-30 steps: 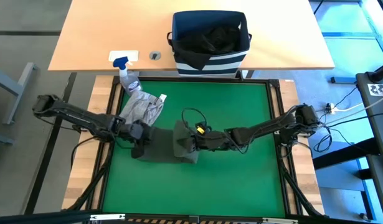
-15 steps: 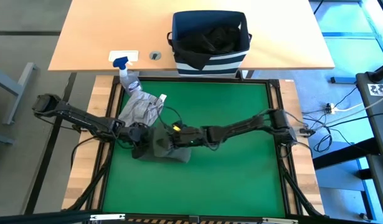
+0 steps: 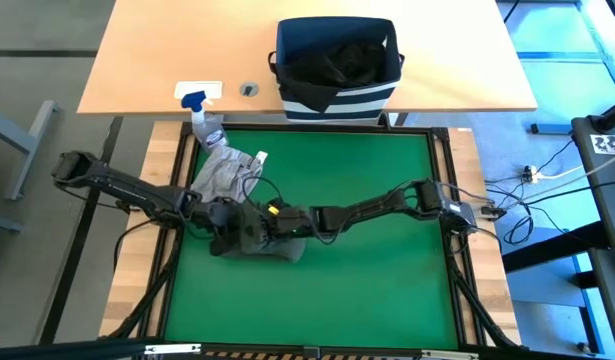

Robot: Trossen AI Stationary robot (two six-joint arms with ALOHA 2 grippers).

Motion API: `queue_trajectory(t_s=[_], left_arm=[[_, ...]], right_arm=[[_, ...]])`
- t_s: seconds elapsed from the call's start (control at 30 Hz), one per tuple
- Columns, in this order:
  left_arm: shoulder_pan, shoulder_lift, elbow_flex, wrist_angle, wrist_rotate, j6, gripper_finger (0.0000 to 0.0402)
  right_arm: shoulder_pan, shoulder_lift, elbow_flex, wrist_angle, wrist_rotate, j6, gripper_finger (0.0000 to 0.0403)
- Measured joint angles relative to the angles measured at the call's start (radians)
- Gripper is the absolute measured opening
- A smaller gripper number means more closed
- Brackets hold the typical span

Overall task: Fold Laundry from Bin
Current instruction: Fold the green shirt

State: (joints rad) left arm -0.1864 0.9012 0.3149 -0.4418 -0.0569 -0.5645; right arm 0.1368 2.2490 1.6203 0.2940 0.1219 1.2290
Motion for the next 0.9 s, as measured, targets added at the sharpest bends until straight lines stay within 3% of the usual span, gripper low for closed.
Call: queue_trajectory(t_s=[0.2,0.47,0.63,0.77,0.9], left_arm=[[0.001,0.0,0.208,-0.342,0.015,-0.056,0.0087],[0.001,-0.001,0.51,-0.721,-0.199,-0.053,0.0087],[0.001,-0.023,0.558,-0.748,-0.29,-0.039,0.0087],[0.0,-0.037,0.549,-0.676,-0.259,0.0,0.0087],[0.0,-0.048,0.53,-0.645,-0.205,0.006,0.0087]], right_arm=[[0.0,-0.002,0.001,0.018,-0.001,0.0,0.0086],[0.0,-0.002,0.001,0.031,-0.003,0.022,0.0191],[0.001,-0.002,0.001,0.076,0.04,0.022,0.0212],[-0.002,-0.002,0.0,0.134,0.078,-0.008,0.0213],[-0.007,-0.017,0.0,0.163,0.041,-0.122,0.0213]])
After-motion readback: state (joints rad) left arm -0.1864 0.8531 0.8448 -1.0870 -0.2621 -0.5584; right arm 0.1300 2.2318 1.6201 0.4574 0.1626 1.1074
